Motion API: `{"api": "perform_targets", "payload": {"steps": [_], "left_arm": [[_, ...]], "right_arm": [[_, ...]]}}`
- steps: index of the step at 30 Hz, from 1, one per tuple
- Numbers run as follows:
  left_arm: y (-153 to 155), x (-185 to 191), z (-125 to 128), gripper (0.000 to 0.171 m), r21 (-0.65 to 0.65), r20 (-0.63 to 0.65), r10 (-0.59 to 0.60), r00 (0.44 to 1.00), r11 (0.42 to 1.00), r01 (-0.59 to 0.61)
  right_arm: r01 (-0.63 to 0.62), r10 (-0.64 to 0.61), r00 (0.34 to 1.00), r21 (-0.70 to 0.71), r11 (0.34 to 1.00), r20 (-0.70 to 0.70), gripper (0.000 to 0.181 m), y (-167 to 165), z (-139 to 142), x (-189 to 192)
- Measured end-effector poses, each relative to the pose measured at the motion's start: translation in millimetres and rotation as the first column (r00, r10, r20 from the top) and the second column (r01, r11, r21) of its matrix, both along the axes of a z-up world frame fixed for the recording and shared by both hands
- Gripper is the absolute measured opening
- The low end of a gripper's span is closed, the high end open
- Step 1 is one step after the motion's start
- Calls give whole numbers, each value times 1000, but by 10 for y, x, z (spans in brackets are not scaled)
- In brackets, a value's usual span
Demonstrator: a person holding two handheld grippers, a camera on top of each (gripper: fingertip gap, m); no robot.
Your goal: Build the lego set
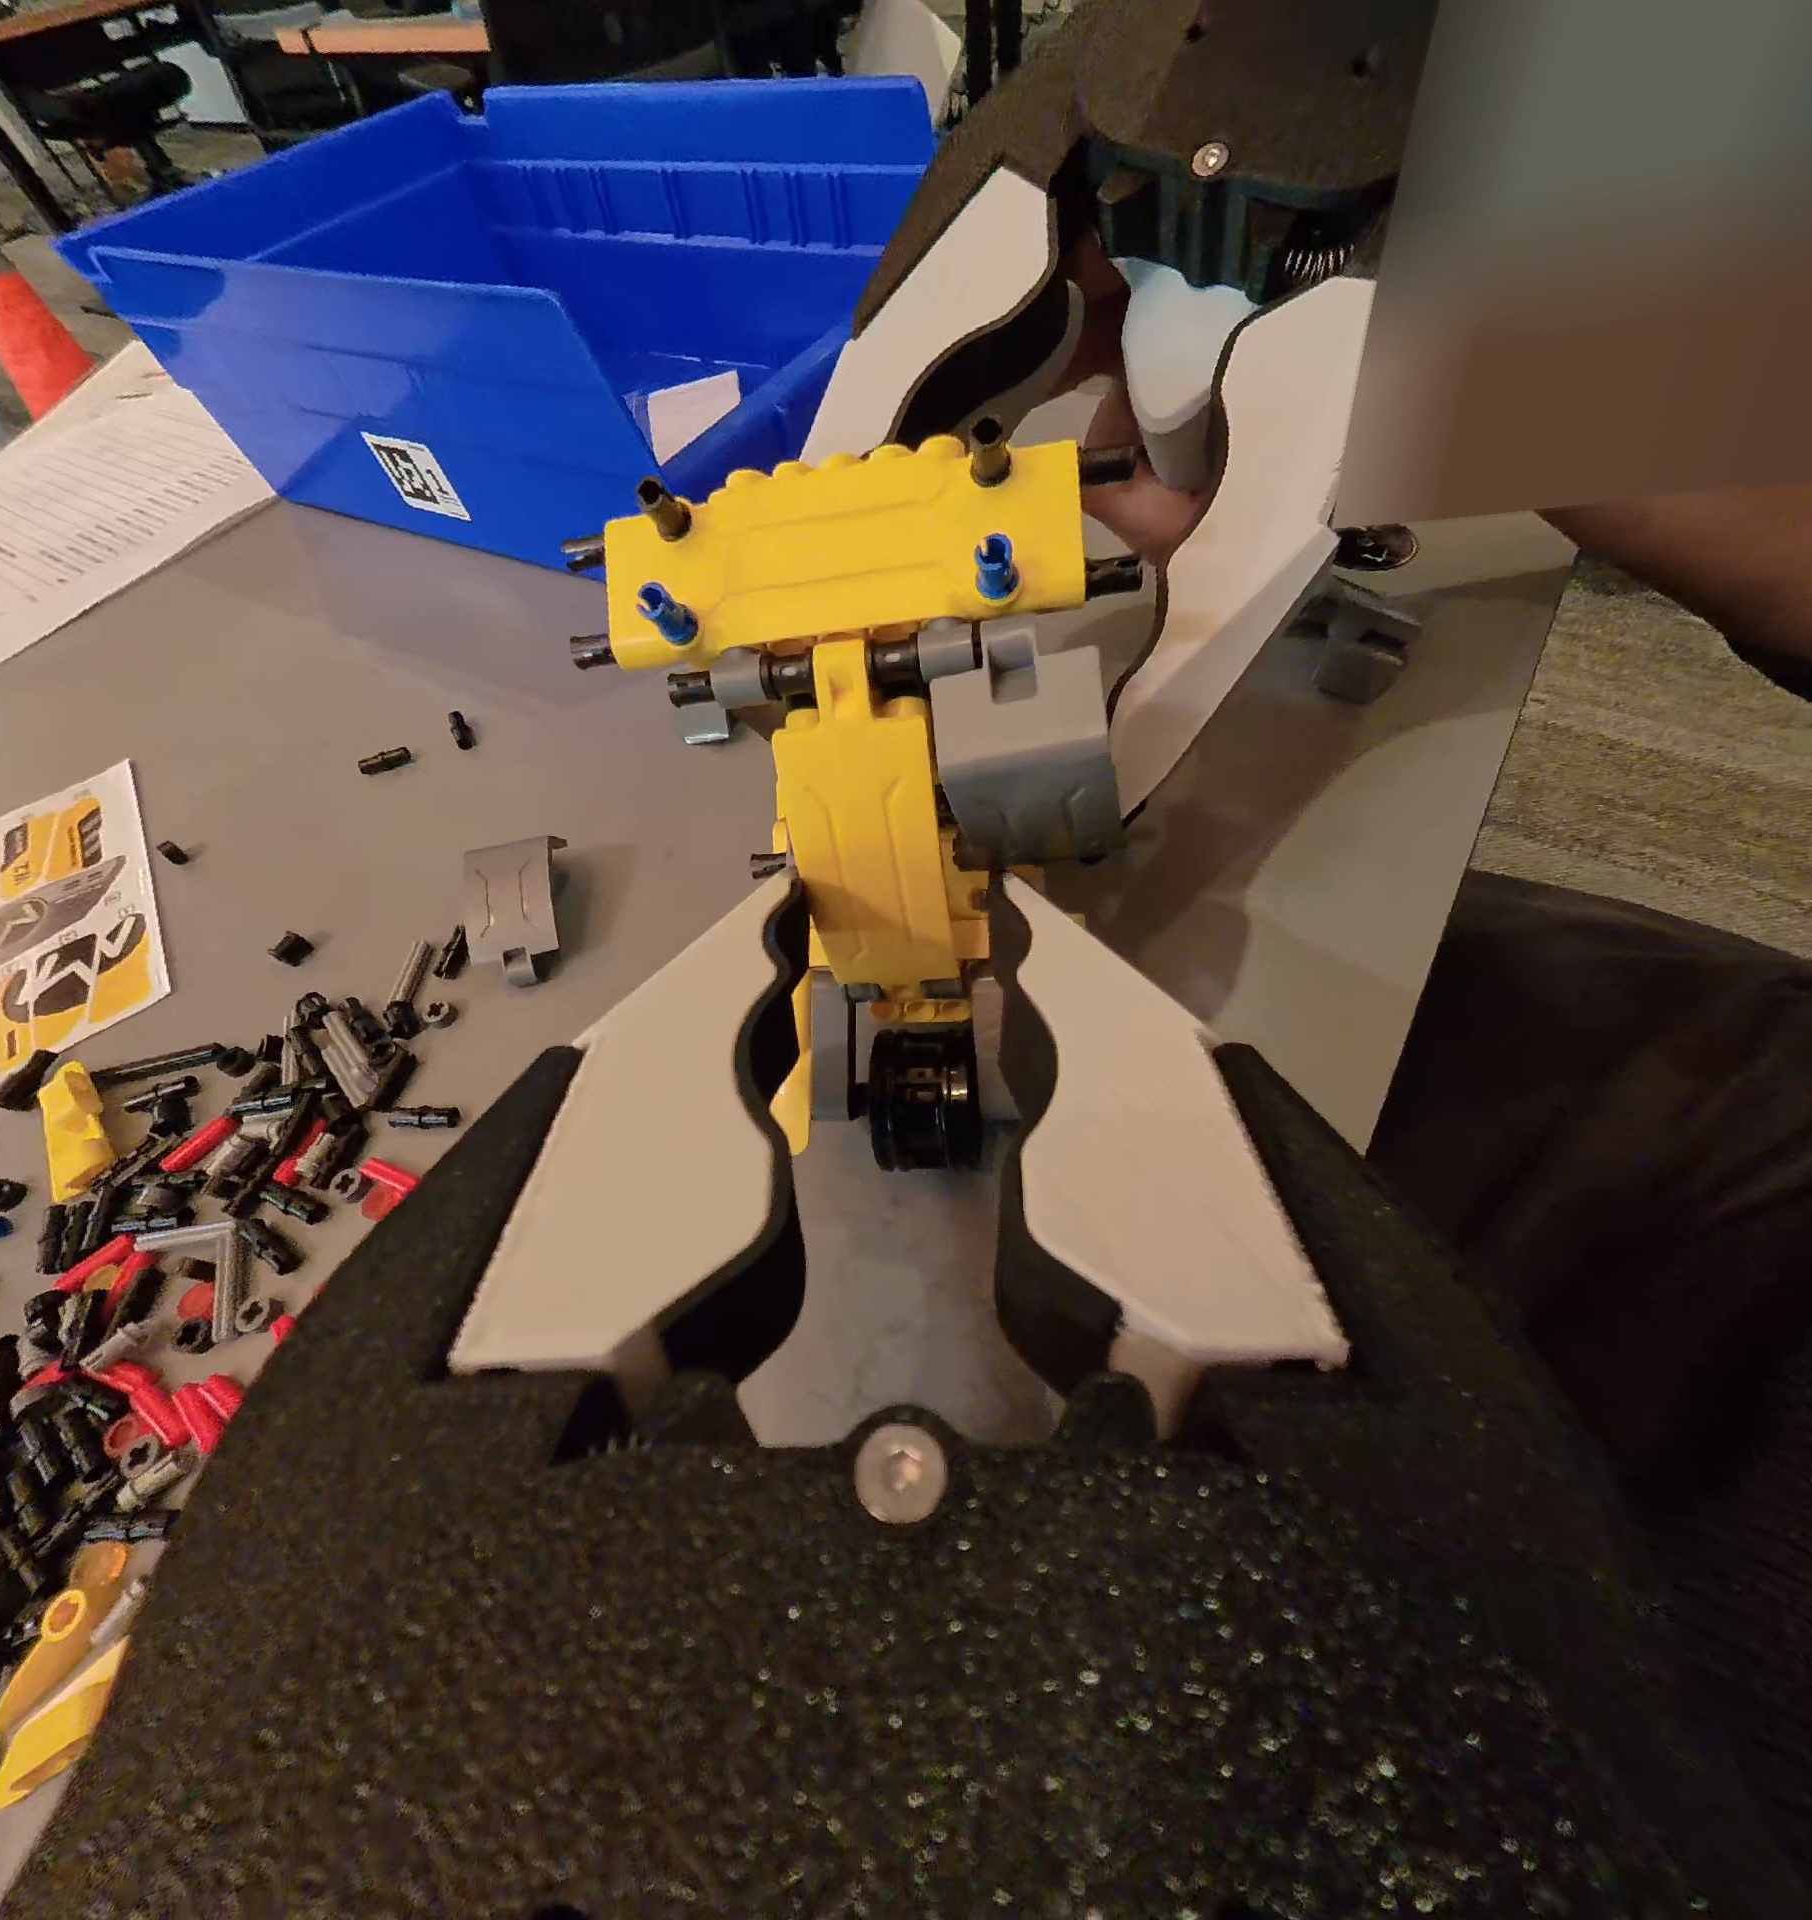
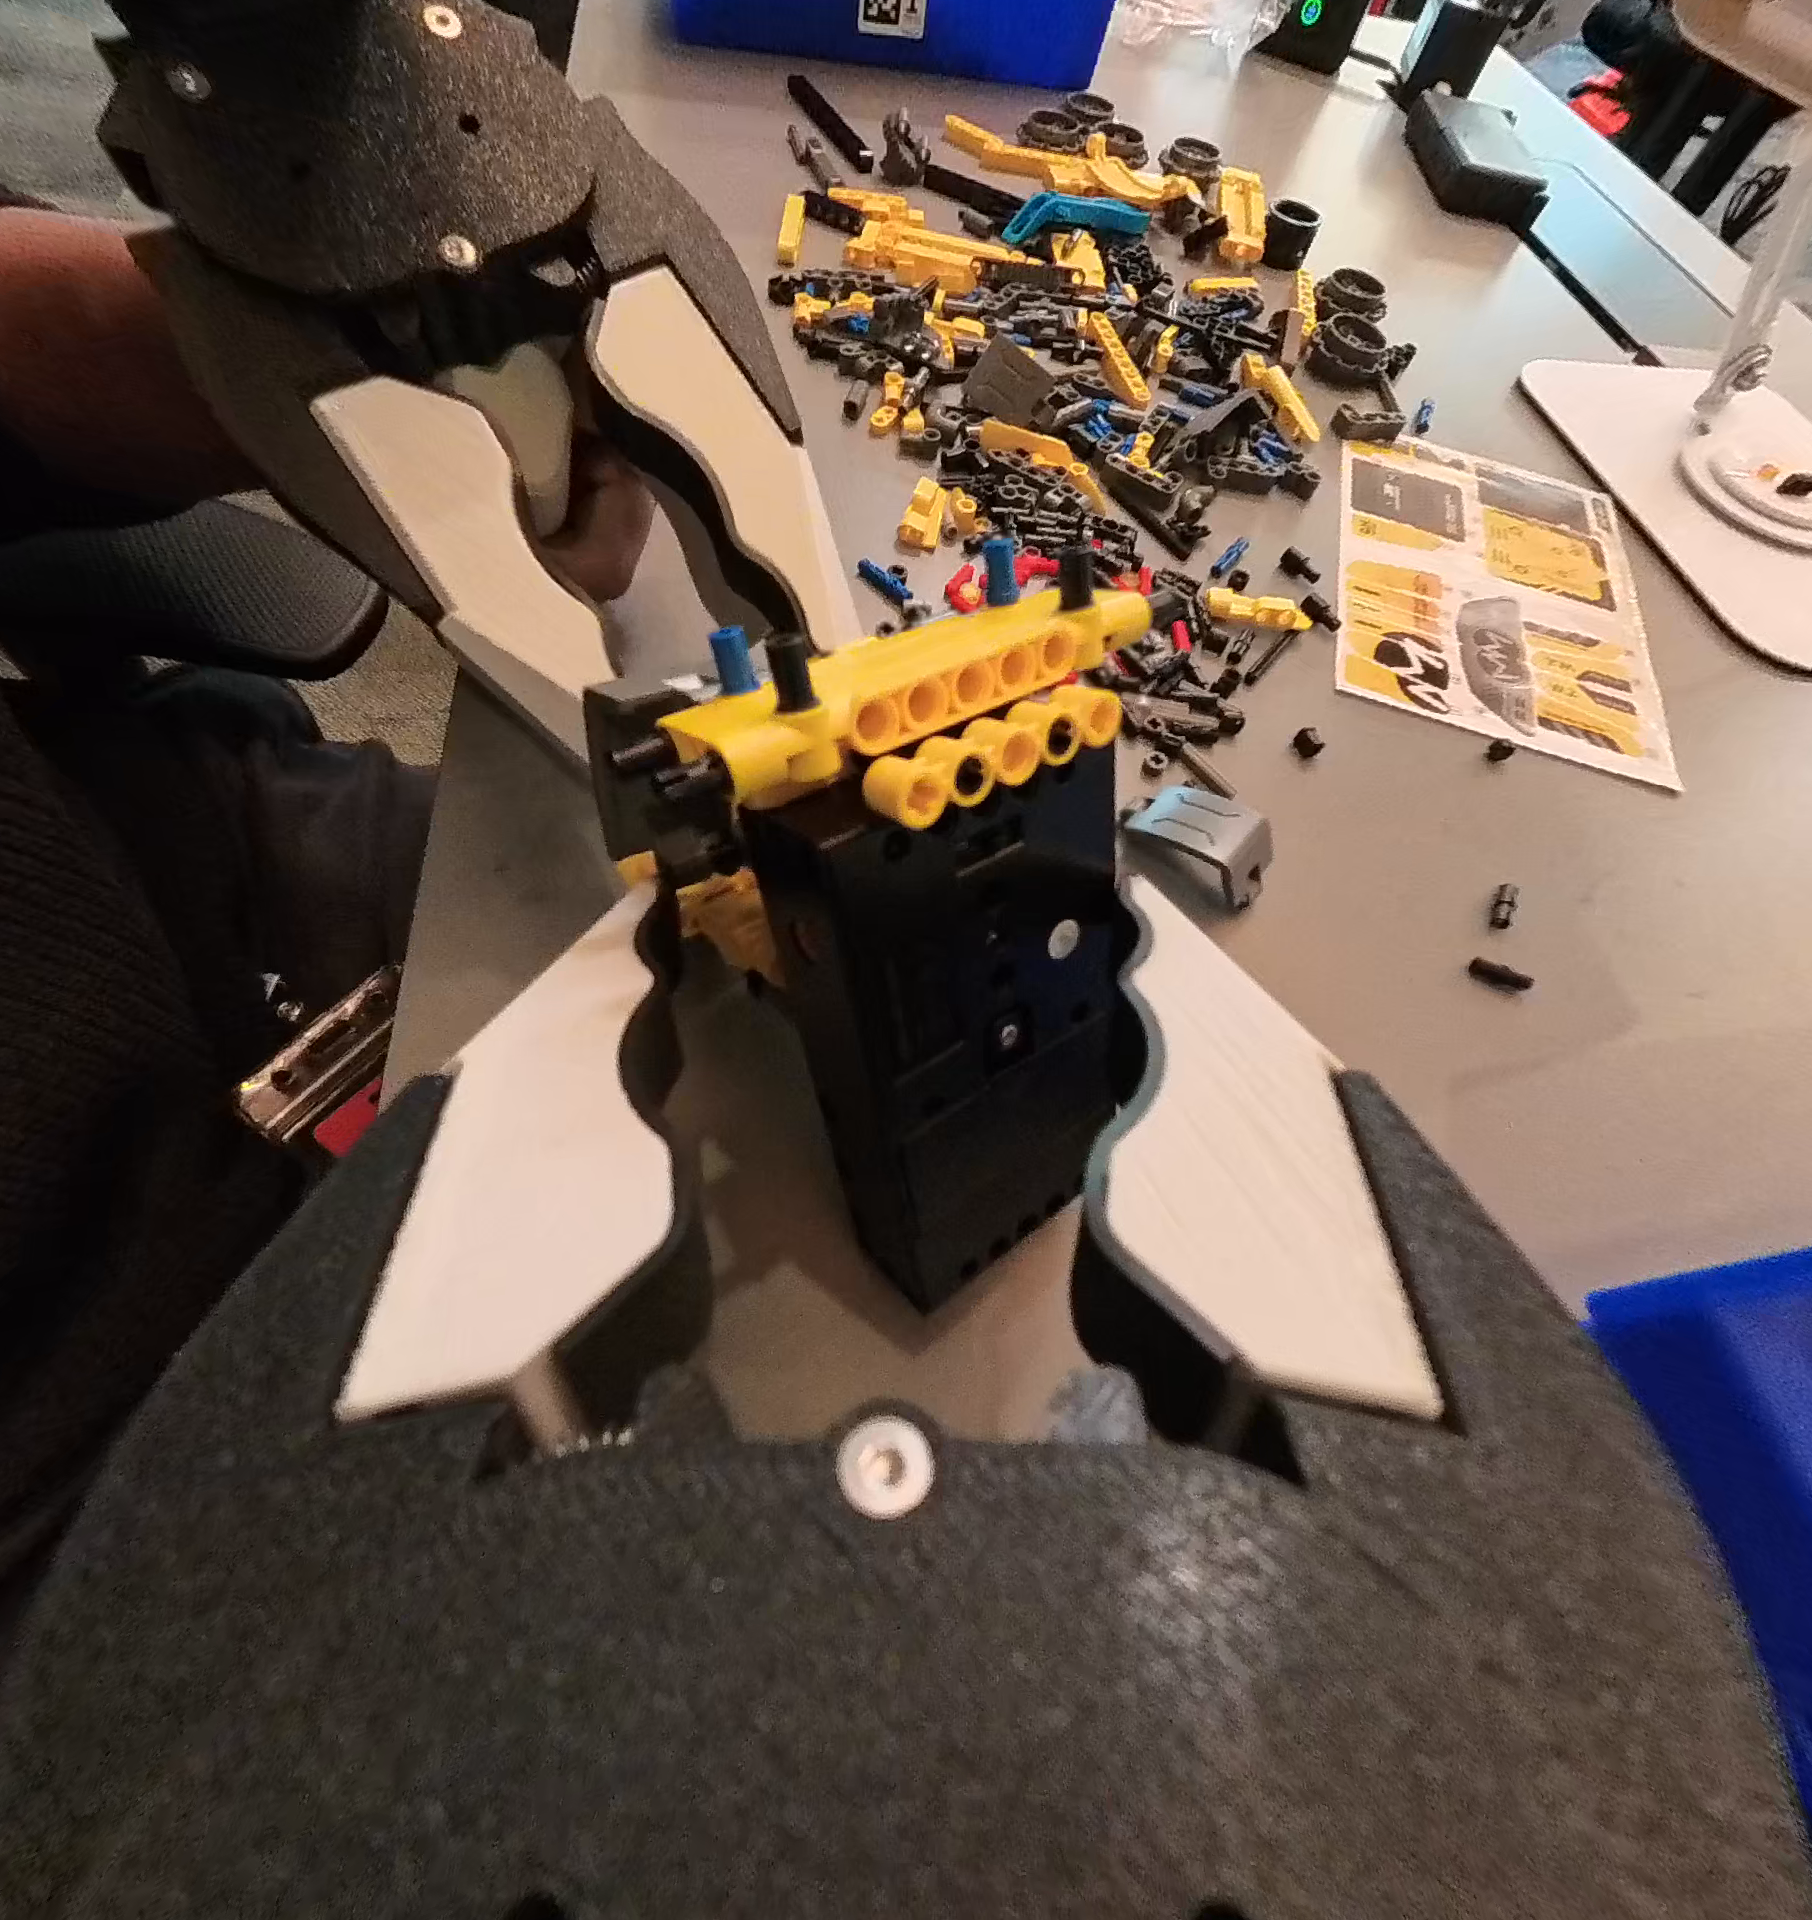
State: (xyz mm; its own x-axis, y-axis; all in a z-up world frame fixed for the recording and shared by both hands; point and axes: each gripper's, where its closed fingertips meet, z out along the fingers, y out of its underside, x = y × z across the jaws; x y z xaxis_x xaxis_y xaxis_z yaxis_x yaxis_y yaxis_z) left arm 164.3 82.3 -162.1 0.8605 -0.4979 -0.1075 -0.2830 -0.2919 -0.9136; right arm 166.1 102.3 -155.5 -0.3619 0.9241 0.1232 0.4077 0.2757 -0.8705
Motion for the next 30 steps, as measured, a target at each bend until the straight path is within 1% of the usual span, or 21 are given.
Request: {"api": "perform_targets", "payload": {"steps": [7,9,17,20,24,30], "left_arm": [[5,-4,-5,32,2,-10,9,1000,1000,-9],[3,1,-6,27,7,-17,10,1000,1000,-10],[6,-2,-4,27,6,-12,11,1000,1000,-11],[29,-16,-6,33,14,-29,30,999,999,-30],[7,12,-2,48,13,-23,4,1000,1000,-4],[-22,52,-16,51,11,-37,-24,999,1000,24]], "right_arm": [[8,-9,1000,10,1000,30,80,6,-5,0],[16,-17,999,26,1000,32,77,29,-9,-8],[29,-31,999,43,999,43,77,30,-13,-3],[48,-48,999,4,999,21,78,49,-8,-27],[78,-78,997,-21,997,-18,79,50,-1,-37],[113,-113,993,8,994,-17,80,18,-12,20]]}}
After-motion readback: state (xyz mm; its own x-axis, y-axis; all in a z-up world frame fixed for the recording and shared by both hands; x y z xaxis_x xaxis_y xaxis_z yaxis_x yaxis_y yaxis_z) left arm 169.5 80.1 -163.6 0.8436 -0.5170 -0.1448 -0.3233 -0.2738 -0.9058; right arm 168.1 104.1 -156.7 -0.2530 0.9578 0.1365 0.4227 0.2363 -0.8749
